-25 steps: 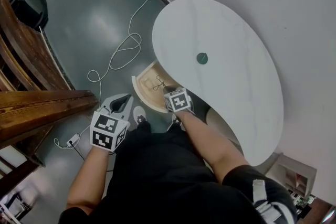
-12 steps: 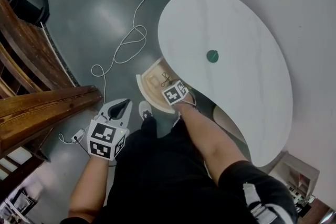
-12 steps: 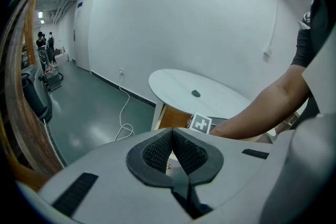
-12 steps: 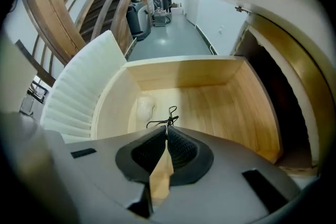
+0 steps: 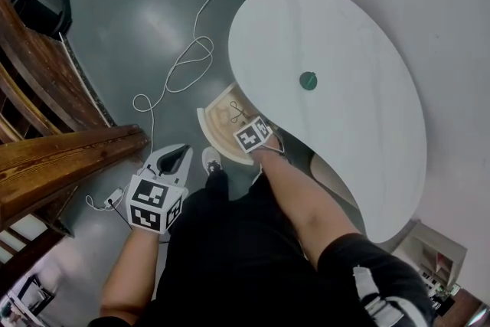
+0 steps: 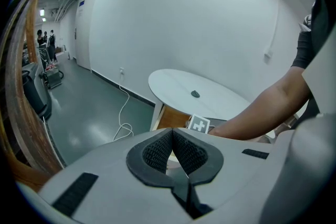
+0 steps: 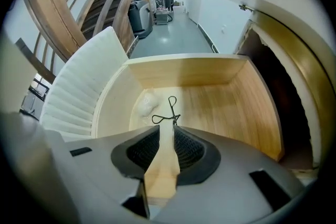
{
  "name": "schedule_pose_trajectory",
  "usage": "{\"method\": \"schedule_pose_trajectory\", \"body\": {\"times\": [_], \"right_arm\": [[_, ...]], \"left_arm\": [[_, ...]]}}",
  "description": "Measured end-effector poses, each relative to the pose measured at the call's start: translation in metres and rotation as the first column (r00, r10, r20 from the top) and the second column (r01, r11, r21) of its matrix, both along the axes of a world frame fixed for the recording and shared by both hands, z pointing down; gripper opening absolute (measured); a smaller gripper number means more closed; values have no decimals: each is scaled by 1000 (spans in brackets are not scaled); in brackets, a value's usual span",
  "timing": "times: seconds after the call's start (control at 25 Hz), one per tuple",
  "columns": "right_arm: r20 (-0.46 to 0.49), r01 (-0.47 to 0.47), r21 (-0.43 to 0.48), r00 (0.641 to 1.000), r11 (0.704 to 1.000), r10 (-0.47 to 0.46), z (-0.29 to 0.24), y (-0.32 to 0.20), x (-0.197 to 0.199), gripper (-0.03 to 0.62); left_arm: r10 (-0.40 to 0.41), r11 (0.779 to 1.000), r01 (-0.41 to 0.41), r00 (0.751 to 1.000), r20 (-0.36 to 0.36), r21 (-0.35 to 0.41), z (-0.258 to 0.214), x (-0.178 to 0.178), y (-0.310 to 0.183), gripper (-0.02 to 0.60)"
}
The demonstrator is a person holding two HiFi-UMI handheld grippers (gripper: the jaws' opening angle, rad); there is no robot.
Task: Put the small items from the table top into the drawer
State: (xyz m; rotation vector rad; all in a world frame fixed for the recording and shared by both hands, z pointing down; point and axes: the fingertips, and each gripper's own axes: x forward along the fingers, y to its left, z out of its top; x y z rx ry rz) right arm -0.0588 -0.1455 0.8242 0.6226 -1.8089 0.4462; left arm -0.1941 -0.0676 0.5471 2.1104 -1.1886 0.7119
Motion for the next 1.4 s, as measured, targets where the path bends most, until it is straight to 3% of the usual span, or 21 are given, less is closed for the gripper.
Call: {"method": "schedule_pose_trajectory", "body": {"times": [0.28, 0.68, 1.0, 1.4], "right_arm": [[54, 1, -5, 999, 1000, 0, -19, 13, 1, 80], [218, -3, 12, 976, 1000, 0, -88, 30, -11, 80], [391, -72, 63, 919, 995, 42, -186, 22, -2, 80], [533, -187, 129, 841, 974, 90, -276, 22, 51, 78]], "left_arm": [[9, 1000, -8, 1000, -12, 25, -10, 14, -6, 15], [0, 997, 2, 1000, -25, 74, -24, 31, -22, 15], [38, 989, -32, 998, -42, 142, -47, 58, -36, 15], [103, 975, -90, 993, -56, 202, -67, 93, -49, 15]]}}
